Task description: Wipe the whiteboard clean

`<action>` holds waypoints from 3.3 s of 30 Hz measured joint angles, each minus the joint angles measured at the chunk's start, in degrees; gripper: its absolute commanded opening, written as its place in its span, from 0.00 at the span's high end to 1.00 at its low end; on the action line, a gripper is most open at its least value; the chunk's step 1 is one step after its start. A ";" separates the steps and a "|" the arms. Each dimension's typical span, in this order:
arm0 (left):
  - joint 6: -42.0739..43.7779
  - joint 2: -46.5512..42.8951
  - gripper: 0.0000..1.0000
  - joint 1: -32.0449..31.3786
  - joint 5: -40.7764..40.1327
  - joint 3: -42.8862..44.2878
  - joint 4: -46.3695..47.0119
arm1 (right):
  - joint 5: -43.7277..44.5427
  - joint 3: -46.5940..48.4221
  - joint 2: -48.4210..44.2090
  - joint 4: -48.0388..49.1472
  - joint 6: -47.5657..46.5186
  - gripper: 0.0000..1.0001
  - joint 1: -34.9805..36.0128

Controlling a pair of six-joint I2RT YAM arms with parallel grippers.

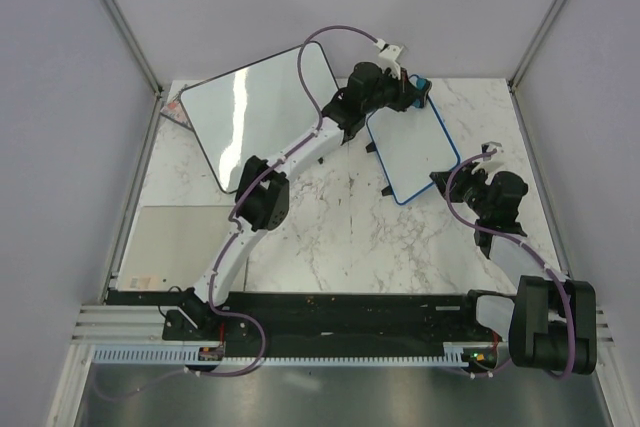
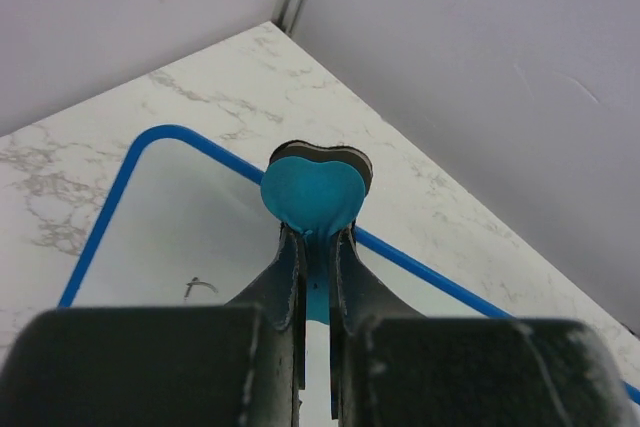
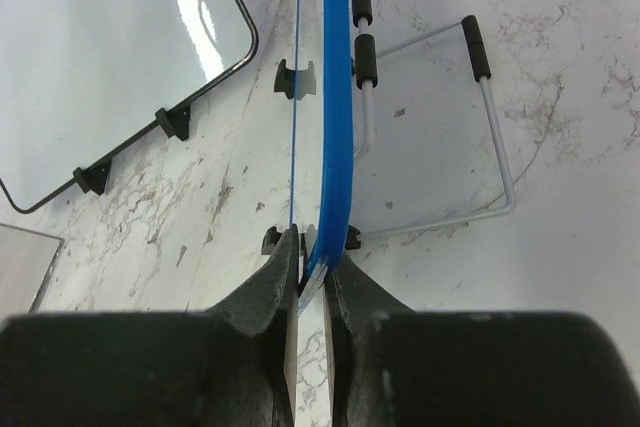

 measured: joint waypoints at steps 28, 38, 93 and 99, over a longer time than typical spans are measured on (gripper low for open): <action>10.80 6.08 0.98 5.46 4.79 1.05 -9.75 | 0.22 0.00 0.04 -0.42 0.07 1.00 0.11; 16.57 4.66 0.98 3.61 7.93 1.05 -9.46 | 0.26 0.00 0.07 -0.46 0.13 1.00 0.11; 15.78 -1.64 0.98 1.16 -3.17 -10.78 -1.22 | 0.15 -0.02 0.42 0.13 0.44 1.00 0.63; 12.79 -1.64 0.98 2.97 -5.90 -11.50 10.62 | -0.11 -0.02 0.42 0.48 0.04 1.00 0.76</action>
